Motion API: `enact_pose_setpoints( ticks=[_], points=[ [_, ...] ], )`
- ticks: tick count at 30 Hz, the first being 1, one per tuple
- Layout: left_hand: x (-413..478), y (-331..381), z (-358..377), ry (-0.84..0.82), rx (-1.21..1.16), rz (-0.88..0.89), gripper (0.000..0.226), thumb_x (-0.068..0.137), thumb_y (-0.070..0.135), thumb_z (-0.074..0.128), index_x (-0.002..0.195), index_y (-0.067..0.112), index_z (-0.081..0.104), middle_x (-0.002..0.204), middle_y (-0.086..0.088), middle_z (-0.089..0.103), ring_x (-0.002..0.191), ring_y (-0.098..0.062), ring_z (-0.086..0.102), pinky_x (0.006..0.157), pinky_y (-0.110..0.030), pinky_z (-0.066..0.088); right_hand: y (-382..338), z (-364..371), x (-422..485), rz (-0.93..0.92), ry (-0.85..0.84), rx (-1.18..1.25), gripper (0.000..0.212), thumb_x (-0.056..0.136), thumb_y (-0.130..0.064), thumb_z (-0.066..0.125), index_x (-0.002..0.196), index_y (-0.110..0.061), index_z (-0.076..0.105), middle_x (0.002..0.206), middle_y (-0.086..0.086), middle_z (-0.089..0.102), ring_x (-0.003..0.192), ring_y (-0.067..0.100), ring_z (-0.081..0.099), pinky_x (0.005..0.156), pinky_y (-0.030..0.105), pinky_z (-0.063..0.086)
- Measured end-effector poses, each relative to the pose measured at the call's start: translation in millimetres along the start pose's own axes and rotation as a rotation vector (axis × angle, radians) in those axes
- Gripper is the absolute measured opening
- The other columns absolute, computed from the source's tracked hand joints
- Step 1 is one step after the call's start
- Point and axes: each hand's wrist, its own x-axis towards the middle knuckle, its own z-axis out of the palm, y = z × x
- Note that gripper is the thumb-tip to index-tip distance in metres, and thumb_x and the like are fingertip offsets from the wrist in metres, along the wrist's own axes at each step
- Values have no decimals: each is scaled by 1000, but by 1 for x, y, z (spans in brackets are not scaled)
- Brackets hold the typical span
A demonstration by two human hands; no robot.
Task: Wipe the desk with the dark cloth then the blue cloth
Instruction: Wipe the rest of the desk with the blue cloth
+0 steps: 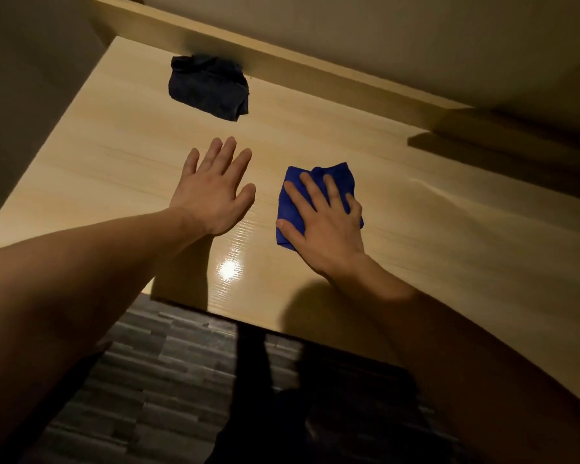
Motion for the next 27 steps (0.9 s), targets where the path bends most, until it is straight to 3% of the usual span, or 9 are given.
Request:
enact_pose_setpoints(
  ticks=[7,12,17,20,24,27],
  points=[
    [-2,-1,1,34,-29,22,74,107,64,14,172,28,8,180,-7,0,166,-27,-6,131,-57,-1,-35,16,-77,-2,-30,55,70,102,-71,22,164,-43,9,175,-9,3,160,26,-4,122,58,4],
    [-6,1,1,47,-7,28,73,107,63,14,171,26,12,180,-10,5,166,-31,-1,131,-61,2,-53,33,-117,3,14,85,68,103,-67,31,164,-41,15,174,-9,10,161,22,2,121,54,10],
    [-13,17,-5,139,50,97,63,111,44,33,168,18,22,177,-17,17,164,-34,13,130,-65,7,-65,46,-142,-28,168,63,58,105,-55,40,158,-33,40,165,-3,39,155,24,27,111,43,25],
    [-14,45,-9,196,-61,98,66,106,28,52,165,12,28,175,-18,21,163,-34,18,131,-61,12,-69,51,-153,-50,265,92,51,103,-47,45,149,-27,55,152,0,56,144,25,44,98,40,39],
    [-8,87,-7,193,-224,102,62,107,29,47,164,11,33,175,-17,23,162,-33,20,131,-58,18,-74,51,-171,-88,300,114,42,98,-42,51,130,-21,70,132,2,71,123,27,62,81,41,52],
    [-5,99,7,117,-232,132,66,108,41,38,167,16,25,178,-14,15,164,-33,10,131,-59,12,-60,34,-174,-61,187,406,41,101,-42,46,126,-20,70,127,-1,71,119,22,60,86,43,50]
  ],
)
